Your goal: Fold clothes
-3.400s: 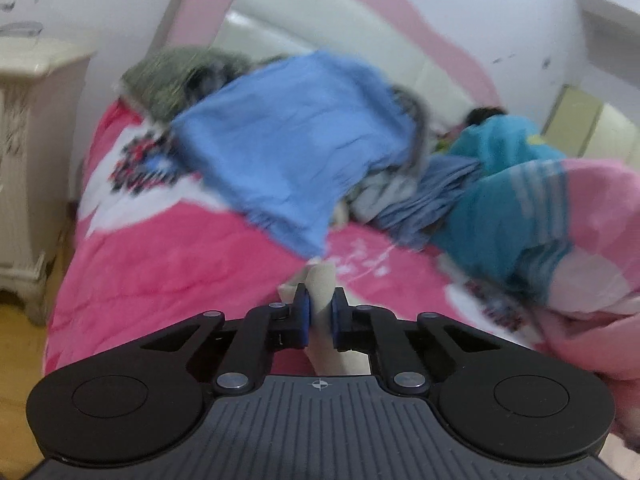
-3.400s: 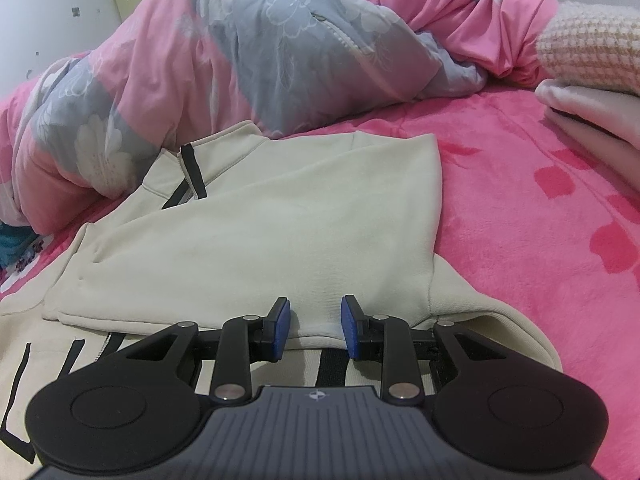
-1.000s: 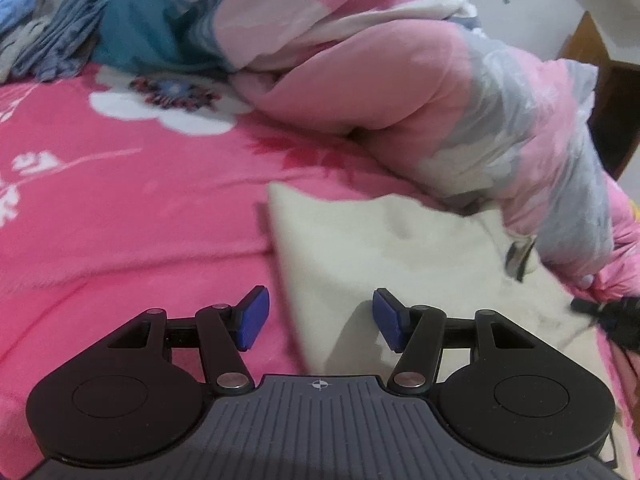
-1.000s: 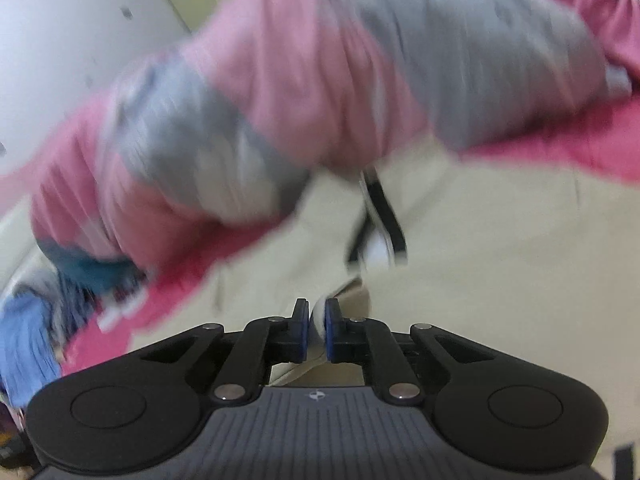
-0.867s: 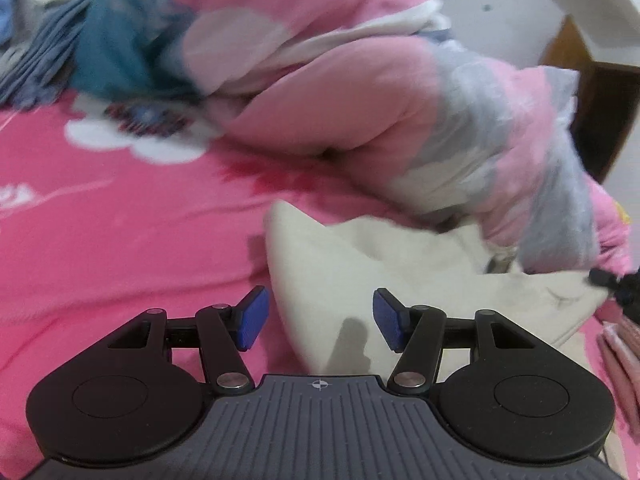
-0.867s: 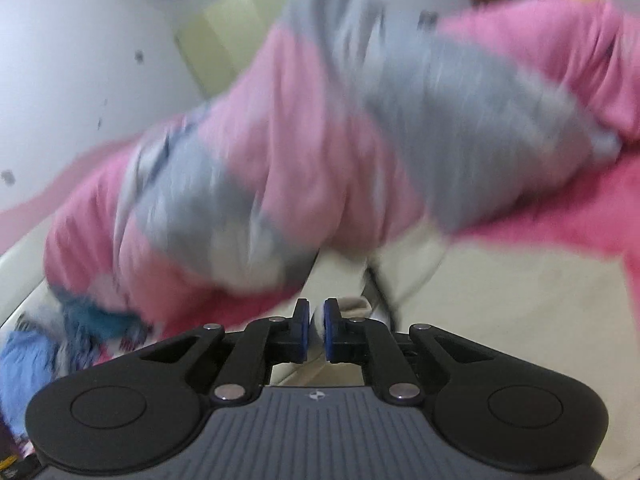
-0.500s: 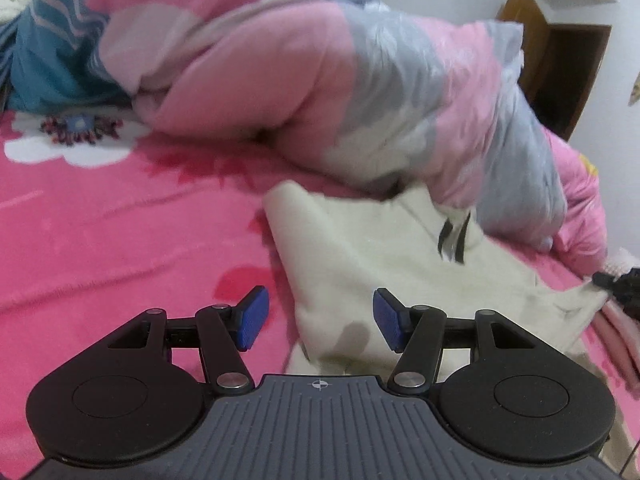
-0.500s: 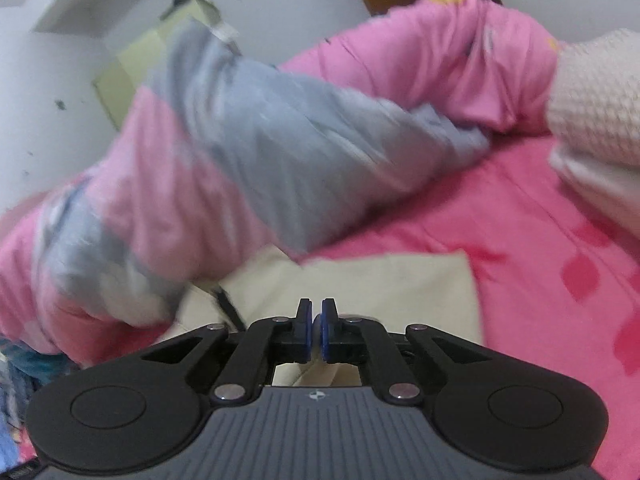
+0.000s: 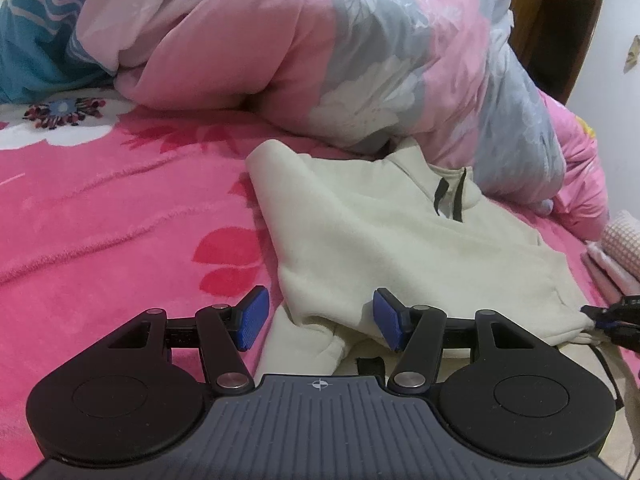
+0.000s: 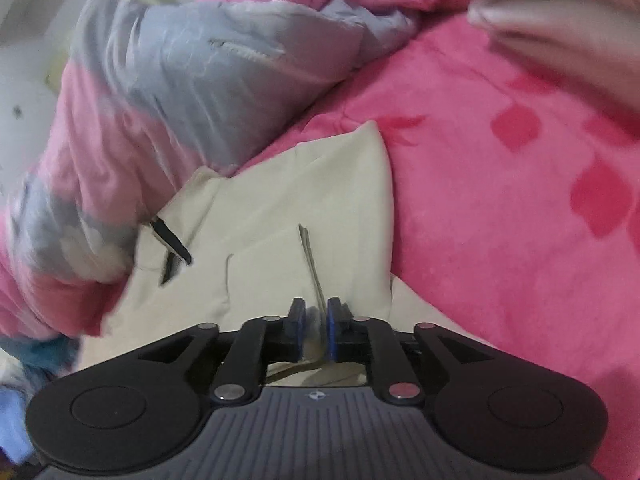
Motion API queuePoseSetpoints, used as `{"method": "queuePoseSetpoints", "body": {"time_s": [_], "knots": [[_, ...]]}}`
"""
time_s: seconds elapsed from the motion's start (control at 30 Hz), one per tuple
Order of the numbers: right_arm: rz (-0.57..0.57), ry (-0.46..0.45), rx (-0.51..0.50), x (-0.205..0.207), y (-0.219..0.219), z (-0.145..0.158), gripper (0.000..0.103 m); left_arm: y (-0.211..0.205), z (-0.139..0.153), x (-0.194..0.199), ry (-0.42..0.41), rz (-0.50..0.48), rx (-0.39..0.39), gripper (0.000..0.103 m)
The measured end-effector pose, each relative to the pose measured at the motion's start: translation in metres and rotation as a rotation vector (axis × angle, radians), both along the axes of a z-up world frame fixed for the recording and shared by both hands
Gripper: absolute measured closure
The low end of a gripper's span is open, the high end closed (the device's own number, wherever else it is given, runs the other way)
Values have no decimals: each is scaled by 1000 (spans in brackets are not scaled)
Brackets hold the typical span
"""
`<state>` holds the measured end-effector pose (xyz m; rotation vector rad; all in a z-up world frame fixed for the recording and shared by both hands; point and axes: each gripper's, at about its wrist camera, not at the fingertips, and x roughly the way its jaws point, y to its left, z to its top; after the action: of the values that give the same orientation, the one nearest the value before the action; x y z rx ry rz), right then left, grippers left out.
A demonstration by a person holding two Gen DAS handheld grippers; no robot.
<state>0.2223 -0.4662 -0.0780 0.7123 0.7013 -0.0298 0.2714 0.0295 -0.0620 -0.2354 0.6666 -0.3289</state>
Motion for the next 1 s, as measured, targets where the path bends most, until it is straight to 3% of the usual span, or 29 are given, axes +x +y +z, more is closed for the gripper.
{"method": "queuePoseSetpoints", "body": {"time_s": [0.07,0.2,0.47,0.53,0.57,0.6,0.67,0.87,1.0], "knots": [[9,-4,24,2,-4,1,83,0,-1,1,2,4,4,45],[63,11,-32,23,5,9,70,0,-3,2,9,11,10,45],[179,73,-137,70,12,6,66,1,-9,5,17,6,3,45],[215,83,-178,76,18,7,69,1,-10,5,16,7,1,45],[225,88,-213,76,22,9,78,0,-10,5,15,7,0,45],[233,92,-248,75,26,11,99,0,-11,5,14,7,0,45],[229,76,-299,71,33,18,100,0,-11,5,13,6,-2,45],[91,-116,-373,46,28,58,100,-2,-8,3,-7,-2,2,45],[34,-70,-360,45,12,41,100,-2,-8,5,-6,-4,1,45]]}}
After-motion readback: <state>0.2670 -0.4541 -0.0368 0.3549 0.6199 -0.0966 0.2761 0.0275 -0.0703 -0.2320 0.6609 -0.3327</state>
